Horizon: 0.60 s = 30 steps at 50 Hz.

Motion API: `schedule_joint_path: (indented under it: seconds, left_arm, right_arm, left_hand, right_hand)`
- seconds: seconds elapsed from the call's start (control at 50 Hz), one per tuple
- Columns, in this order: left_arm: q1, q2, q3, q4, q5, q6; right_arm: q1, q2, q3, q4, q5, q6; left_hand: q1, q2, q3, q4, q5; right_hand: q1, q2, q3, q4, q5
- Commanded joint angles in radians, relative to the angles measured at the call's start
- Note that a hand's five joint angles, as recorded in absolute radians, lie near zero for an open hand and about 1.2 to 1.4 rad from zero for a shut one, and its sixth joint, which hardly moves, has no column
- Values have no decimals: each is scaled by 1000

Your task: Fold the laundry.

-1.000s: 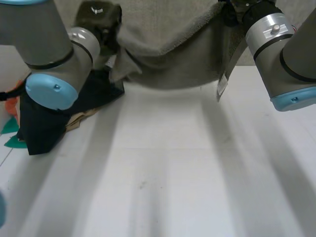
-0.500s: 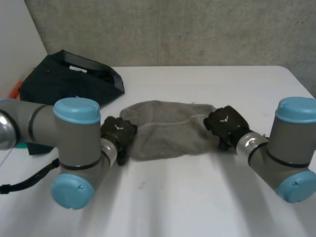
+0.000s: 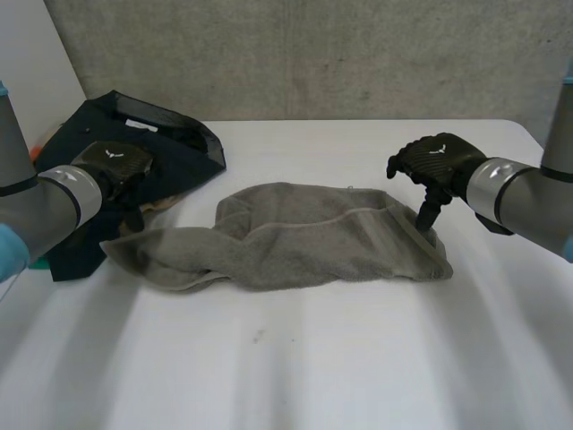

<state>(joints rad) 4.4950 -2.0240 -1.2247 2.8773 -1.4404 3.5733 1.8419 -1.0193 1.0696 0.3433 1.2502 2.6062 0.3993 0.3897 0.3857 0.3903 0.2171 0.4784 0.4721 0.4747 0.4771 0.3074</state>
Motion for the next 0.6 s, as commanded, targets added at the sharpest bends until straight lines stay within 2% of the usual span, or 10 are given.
schedule_joint_path:
  seconds: [0.02,0.16,0.36,0.4,0.44,0.54,0.58,0.6]
  left_arm:
    - [26,-142,99,-38,51,68]
    - [41,-234,145,-148,46,99]
    - [49,-317,169,-78,49,134]
    - [46,-329,180,-70,46,136]
    - [43,-344,197,-66,41,139]
    - [36,-369,226,-67,40,143]
    - [29,-378,237,-70,38,148]
    - [24,-389,247,-70,35,159]
  right_arm:
    - [22,159,-158,16,-29,5]
    - [57,301,-299,14,-57,23]
    - [80,475,-500,22,-6,34]
    - [83,511,-536,28,2,38]
    - [83,544,-569,33,3,41]
    - [85,596,-622,36,0,55]
    - [86,607,-635,36,-2,63]
    - [86,617,-649,36,-3,72]
  left_hand:
    - [116,126,130,126,124]
    - [181,191,195,190,189]
    - [248,258,262,257,256]
    - [316,325,329,325,324]
    - [506,515,519,515,513]
    - [774,783,787,783,781]
    - [879,889,893,888,887]
    - [976,985,989,985,983]
  right_hand:
    - [139,146,143,141,136]
    - [137,143,140,138,133]
    - [189,196,193,191,186]
    - [201,207,205,202,197]
    - [227,234,231,229,224]
    - [301,307,304,302,297]
    - [380,386,383,381,376]
    - [514,520,518,515,510]
